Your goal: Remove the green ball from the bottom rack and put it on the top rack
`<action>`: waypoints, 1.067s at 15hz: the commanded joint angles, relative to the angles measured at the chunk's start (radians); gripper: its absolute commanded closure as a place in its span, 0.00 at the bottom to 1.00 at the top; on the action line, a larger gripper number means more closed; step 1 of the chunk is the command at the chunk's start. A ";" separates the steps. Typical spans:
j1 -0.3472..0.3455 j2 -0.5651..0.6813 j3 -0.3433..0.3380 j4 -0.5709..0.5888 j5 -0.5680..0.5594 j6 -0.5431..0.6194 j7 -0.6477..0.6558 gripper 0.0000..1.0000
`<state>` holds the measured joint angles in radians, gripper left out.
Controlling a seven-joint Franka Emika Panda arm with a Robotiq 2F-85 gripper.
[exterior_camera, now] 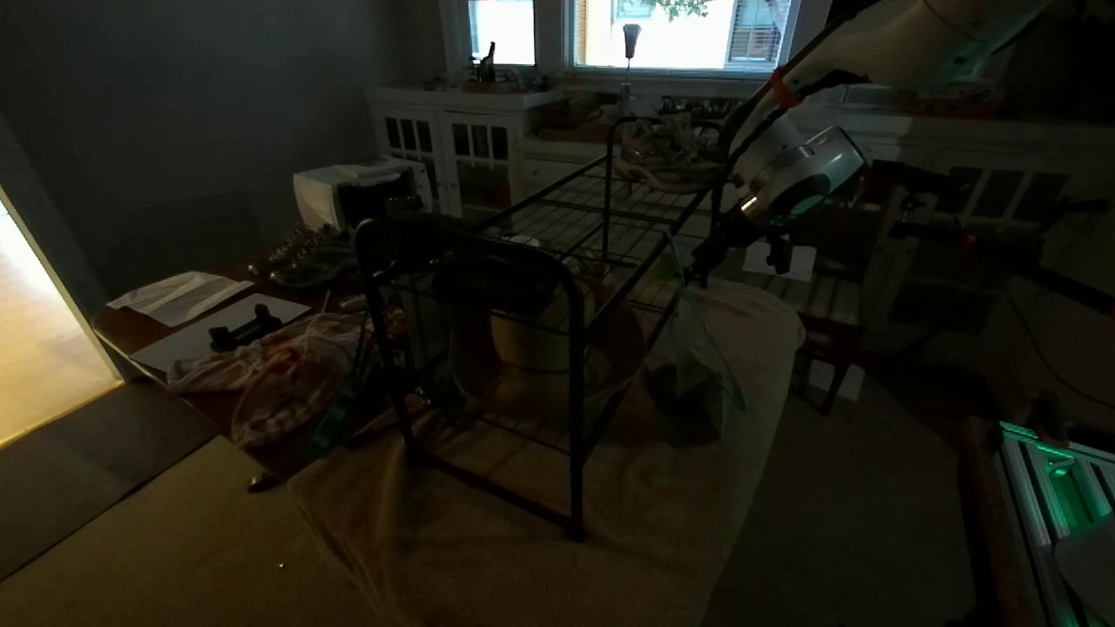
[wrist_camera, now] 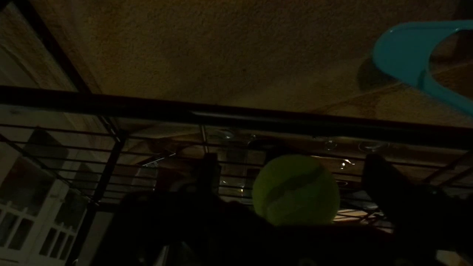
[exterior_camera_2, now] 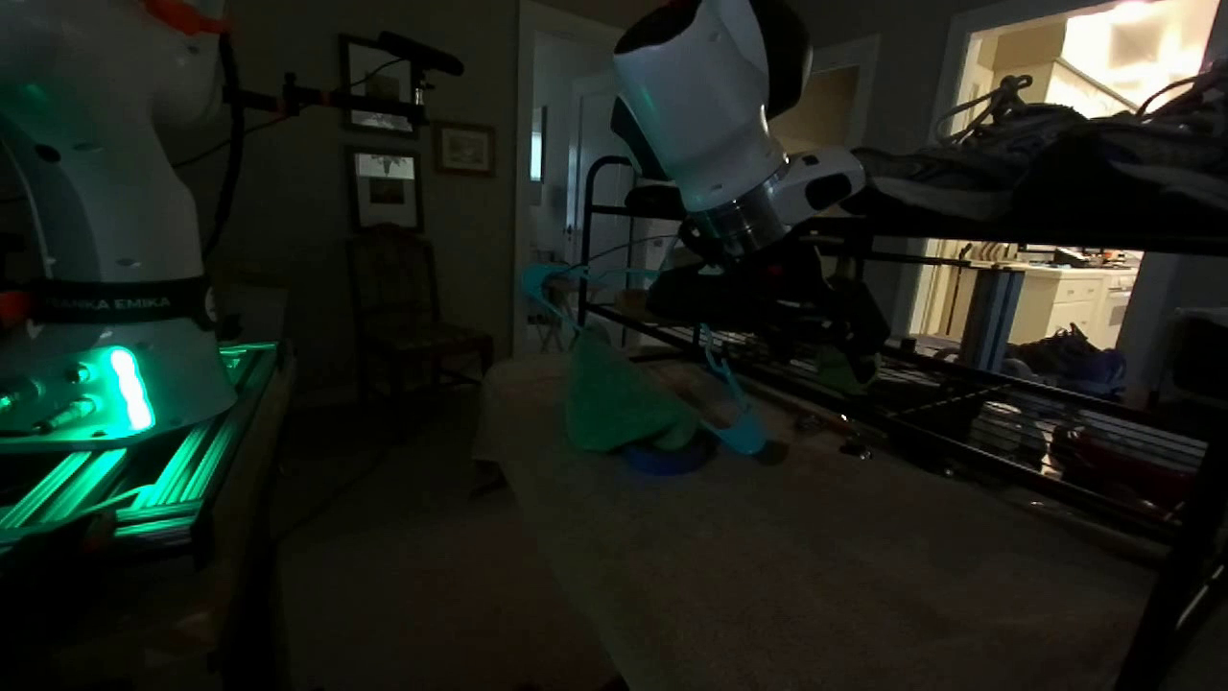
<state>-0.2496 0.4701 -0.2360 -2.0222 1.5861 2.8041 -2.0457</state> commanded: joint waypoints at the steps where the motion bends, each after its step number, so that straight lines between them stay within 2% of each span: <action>1: -0.008 0.038 0.013 0.037 0.068 -0.003 -0.087 0.00; 8: -0.012 0.046 0.021 0.064 0.176 -0.021 -0.216 0.00; 9: -0.010 0.046 0.020 0.063 0.182 -0.023 -0.221 0.25; 10: -0.010 0.047 0.019 0.066 0.193 -0.026 -0.236 0.28; 16: -0.010 0.056 0.016 0.074 0.225 -0.029 -0.274 0.73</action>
<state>-0.2506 0.5000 -0.2219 -1.9739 1.7677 2.7939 -2.2683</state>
